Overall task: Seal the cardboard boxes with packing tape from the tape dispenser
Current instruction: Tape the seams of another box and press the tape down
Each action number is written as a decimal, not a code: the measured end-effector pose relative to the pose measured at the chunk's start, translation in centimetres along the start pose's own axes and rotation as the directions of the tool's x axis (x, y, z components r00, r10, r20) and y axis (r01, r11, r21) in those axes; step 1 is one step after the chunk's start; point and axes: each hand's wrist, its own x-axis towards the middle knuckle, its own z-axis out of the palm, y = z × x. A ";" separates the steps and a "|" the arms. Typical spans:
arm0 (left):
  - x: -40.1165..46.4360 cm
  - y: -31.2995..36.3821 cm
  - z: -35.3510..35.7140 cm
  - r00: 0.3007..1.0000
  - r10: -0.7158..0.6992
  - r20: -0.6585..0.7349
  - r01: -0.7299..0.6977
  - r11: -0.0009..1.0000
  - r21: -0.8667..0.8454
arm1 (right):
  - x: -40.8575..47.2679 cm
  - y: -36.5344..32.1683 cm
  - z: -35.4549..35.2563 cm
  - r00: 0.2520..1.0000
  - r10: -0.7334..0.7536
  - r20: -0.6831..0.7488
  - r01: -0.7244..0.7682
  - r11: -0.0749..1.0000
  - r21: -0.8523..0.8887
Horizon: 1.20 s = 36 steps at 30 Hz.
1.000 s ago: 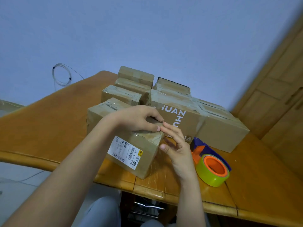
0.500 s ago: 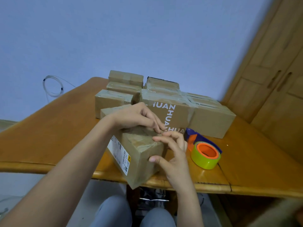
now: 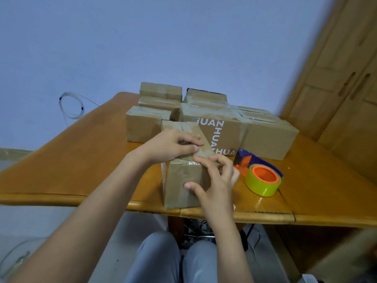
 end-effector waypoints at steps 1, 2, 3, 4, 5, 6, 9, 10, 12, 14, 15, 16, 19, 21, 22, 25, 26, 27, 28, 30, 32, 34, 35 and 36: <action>0.0 0.0 0.0 1.000 -0.007 -0.005 0.007 1.000 -0.025 | -0.2 0.0 0.1 1.000 0.007 -0.001 -0.007 1.000 -0.021; 0.0 -0.1 0.1 1.000 -0.014 -0.006 0.014 0.999 -0.035 | -0.3 -0.1 0.3 1.000 0.019 -0.016 -0.019 0.999 -0.031; 0.0 -0.2 0.2 1.000 -0.018 -0.005 0.018 0.999 -0.033 | -0.3 -0.2 0.4 0.999 0.025 -0.035 -0.027 0.999 -0.040; 0.1 -0.2 0.2 1.000 -0.020 -0.006 0.020 0.999 -0.025 | -0.4 -0.2 0.5 0.999 0.025 -0.048 -0.027 0.998 -0.052; 0.1 -0.3 0.3 1.000 -0.023 -0.007 0.023 1.000 -0.019 | -0.4 -0.2 0.5 0.999 0.017 -0.050 -0.020 0.997 -0.068; 0.1 -0.4 0.3 1.000 -0.024 -0.009 0.024 1.000 -0.020 | -0.4 -0.1 0.4 0.999 0.003 -0.039 -0.006 0.997 -0.079; 0.2 -0.5 0.2 1.000 -0.024 -0.007 0.023 0.999 -0.046 | -0.2 0.1 -0.4 0.999 -0.031 0.020 0.032 0.999 -0.043; 0.2 -0.6 0.2 1.000 -0.021 0.002 0.021 0.998 -0.055 | 0.1 0.0 -0.9 0.998 -0.047 0.029 0.048 0.999 -0.023; 0.3 -0.5 0.1 0.999 -0.009 0.033 0.012 0.996 -0.089 | 0.5 -0.2 -2.0 0.997 -0.070 0.037 0.068 0.996 0.059; 0.2 -0.3 0.0 0.997 0.012 0.077 -0.003 0.993 -0.115 | 1.2 -0.5 -3.5 0.999 -0.033 0.038 0.023 0.975 0.221; 0.2 -0.2 -0.1 0.994 0.026 0.102 -0.014 0.994 -0.112 | 1.6 -0.4 -4.5 1.000 -0.009 0.017 0.004 0.962 0.272; 0.2 -0.1 -0.1 0.991 0.038 0.127 -0.025 0.994 -0.102 | 2.2 -0.2 -5.5 1.000 0.006 -0.018 -0.001 0.962 0.272; 0.1 -0.2 -0.4 0.980 0.075 0.182 -0.067 0.996 -0.051 | 4.4 1.9 -8.2 0.994 0.032 -0.106 -0.022 0.996 0.090; 0.0 -0.5 -0.5 0.969 0.112 0.218 -0.123 0.992 0.036 | 6.1 4.5 -9.2 0.989 0.128 -0.078 -0.135 0.987 -0.089; 0.0 -0.6 -0.5 0.964 0.125 0.235 -0.145 0.987 0.069 | 6.9 6.0 -9.4 0.979 0.199 -0.046 -0.204 0.955 -0.213; 0.2 -0.6 -0.6 0.951 0.152 0.268 -0.187 0.976 0.113 | 8.7 10.4 -9.2 0.886 0.438 0.149 -0.279 0.763 -0.584; 0.3 -0.5 -0.6 0.947 0.156 0.279 -0.197 0.972 0.126 | 9.0 11.5 -9.1 0.819 0.535 0.206 -0.280 0.687 -0.671; 0.4 -0.5 -0.7 0.943 0.161 0.292 -0.209 0.967 0.143 | 9.3 12.5 -9.0 0.754 0.611 0.242 -0.277 0.629 -0.726; 0.4 -0.6 -0.8 0.939 0.165 0.301 -0.222 0.961 0.163 | 9.5 13.2 -8.9 0.707 0.655 0.266 -0.275 0.601 -0.751; 0.5 -0.7 -0.8 0.935 0.176 0.307 -0.243 0.950 0.195 | 9.8 14.3 -9.0 0.679 0.677 0.284 -0.275 0.593 -0.757; 0.6 -0.9 -0.8 0.934 0.189 0.304 -0.257 0.945 0.201 | 10.3 14.8 -9.3 0.683 0.677 0.274 -0.249 0.569 -0.784; 0.7 -0.8 -0.6 0.930 0.199 0.310 -0.261 0.950 0.173 | 10.9 15.0 -9.4 0.665 0.696 0.270 -0.223 0.530 -0.818; 0.9 -0.7 -0.4 0.927 0.204 0.314 -0.262 0.953 0.152 | 11.1 15.1 -9.3 0.640 0.714 0.284 -0.219 0.523 -0.823; 1.1 -0.6 -0.2 0.926 0.210 0.314 -0.261 0.956 0.131 | 11.2 15.1 -9.2 0.606 0.732 0.311 -0.215 0.527 -0.822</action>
